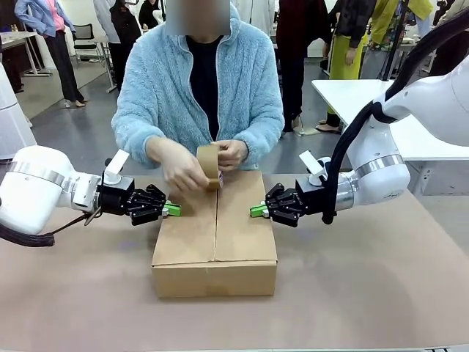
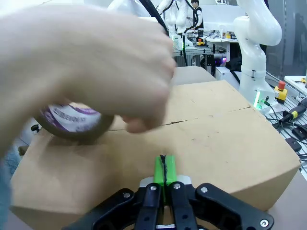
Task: Wrap the clocks to prevent damage.
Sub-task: After the human seals the box with tape, release both hands from the side flaps of the Package Box.
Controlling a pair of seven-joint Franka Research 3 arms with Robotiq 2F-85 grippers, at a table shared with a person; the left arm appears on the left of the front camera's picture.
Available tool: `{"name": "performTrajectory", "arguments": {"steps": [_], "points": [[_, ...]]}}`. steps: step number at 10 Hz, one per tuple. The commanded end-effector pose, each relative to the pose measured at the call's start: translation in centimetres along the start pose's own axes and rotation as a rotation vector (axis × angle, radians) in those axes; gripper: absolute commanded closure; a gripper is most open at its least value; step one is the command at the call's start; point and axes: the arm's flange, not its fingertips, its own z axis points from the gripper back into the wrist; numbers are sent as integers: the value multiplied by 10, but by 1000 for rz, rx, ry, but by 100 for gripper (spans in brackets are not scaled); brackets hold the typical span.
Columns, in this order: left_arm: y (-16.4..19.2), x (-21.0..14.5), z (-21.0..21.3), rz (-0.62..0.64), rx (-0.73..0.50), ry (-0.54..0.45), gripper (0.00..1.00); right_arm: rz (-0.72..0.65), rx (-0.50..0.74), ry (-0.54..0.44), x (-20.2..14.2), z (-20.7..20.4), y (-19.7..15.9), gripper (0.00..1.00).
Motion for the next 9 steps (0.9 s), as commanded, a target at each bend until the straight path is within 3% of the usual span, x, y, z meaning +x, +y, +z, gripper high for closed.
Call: {"name": "performTrajectory", "arguments": {"steps": [1, 9], "points": [[0, -3, -2, 5, 12, -2, 100, 0, -3, 7, -3, 0, 0, 99], [0, -3, -2, 5, 12, -2, 100, 0, -3, 7, -3, 0, 0, 99]]}}
